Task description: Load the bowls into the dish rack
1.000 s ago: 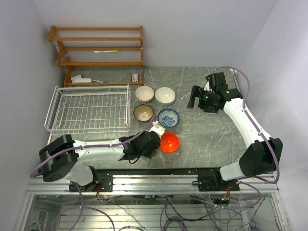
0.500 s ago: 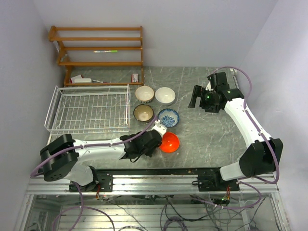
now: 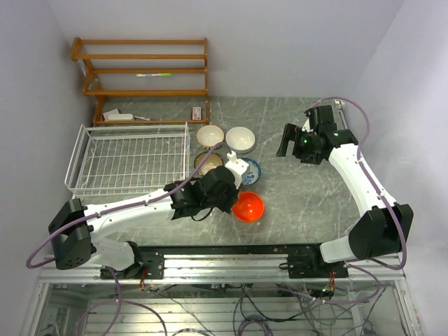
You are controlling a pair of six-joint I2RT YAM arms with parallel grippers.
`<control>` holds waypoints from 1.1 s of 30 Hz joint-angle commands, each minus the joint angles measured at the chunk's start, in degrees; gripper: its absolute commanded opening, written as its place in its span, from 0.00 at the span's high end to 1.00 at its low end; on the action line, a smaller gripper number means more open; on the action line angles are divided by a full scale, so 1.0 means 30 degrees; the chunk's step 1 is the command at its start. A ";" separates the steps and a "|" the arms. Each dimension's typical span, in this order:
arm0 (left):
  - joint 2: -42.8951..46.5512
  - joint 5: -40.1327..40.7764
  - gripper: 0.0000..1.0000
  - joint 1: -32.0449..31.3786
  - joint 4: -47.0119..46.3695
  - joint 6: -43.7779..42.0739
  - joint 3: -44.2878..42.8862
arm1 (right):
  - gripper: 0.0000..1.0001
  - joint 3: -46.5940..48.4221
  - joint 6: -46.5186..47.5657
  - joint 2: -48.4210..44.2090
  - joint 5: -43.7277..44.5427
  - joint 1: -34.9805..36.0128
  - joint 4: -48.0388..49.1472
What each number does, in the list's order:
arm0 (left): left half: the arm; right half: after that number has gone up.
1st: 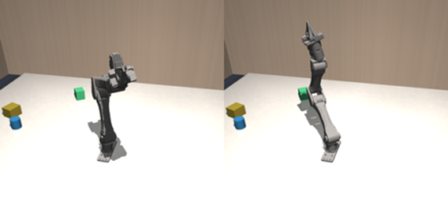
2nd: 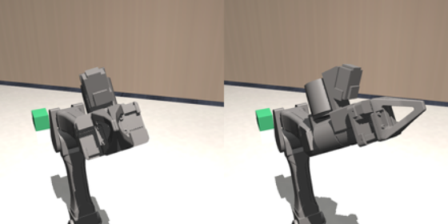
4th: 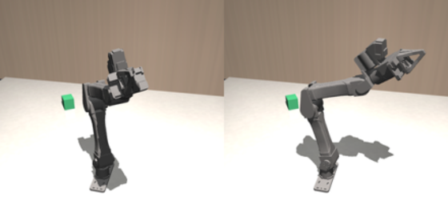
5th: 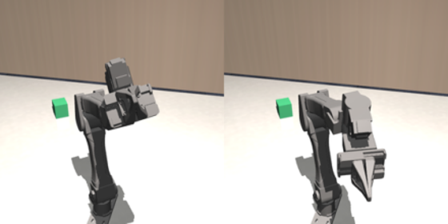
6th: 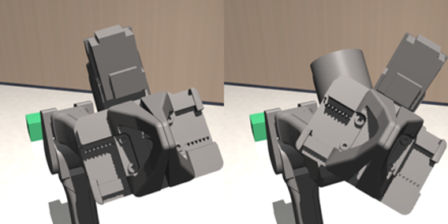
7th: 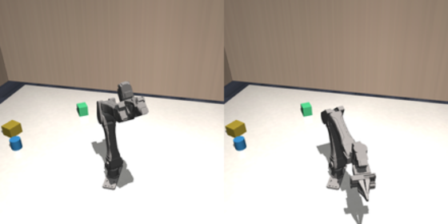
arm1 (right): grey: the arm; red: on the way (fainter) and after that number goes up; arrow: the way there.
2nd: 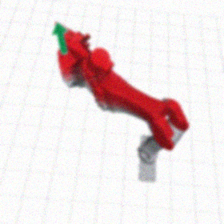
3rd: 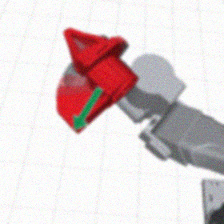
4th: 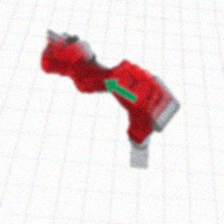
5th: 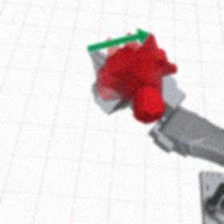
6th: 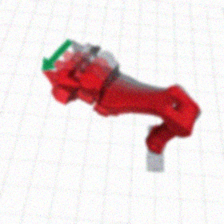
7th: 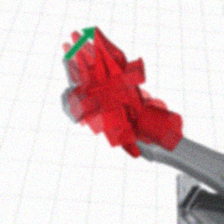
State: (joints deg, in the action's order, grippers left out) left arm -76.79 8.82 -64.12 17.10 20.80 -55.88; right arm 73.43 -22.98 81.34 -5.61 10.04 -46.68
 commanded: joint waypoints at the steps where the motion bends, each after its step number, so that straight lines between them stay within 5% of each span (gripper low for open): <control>1: 0.0871 -0.0398 0.93 0.0790 -0.0520 -0.0335 -0.0599 | 0.02 -0.0277 0.0189 -0.0612 -0.0031 -0.0184 0.0022; 8: 0.2208 -0.0951 0.93 0.3151 -0.0209 -0.0602 -0.1514 | 0.02 -0.0130 0.0137 -0.0548 -0.0197 -0.0265 0.0046; 20: 0.4596 -0.5617 0.93 1.1449 -0.1135 -0.0358 -0.2912 | 0.02 0.0309 -0.0027 -0.0190 -0.1093 -0.0280 0.0231; 29: 0.5527 -1.1565 0.93 1.9490 -0.7221 0.5317 0.0993 | 0.02 0.0280 0.0040 -0.0190 -0.1541 -0.0287 0.0247; 33: 0.5170 -1.2691 0.93 2.1048 -0.8952 0.6726 0.2092 | 0.02 0.0317 0.0058 -0.0110 -0.1555 -0.0273 0.0210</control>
State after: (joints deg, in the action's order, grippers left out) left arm -61.91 -20.18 -3.90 3.95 33.39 -51.11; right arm 73.17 -23.09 80.73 -9.67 9.69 -46.63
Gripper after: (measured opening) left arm 0.110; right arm 0.980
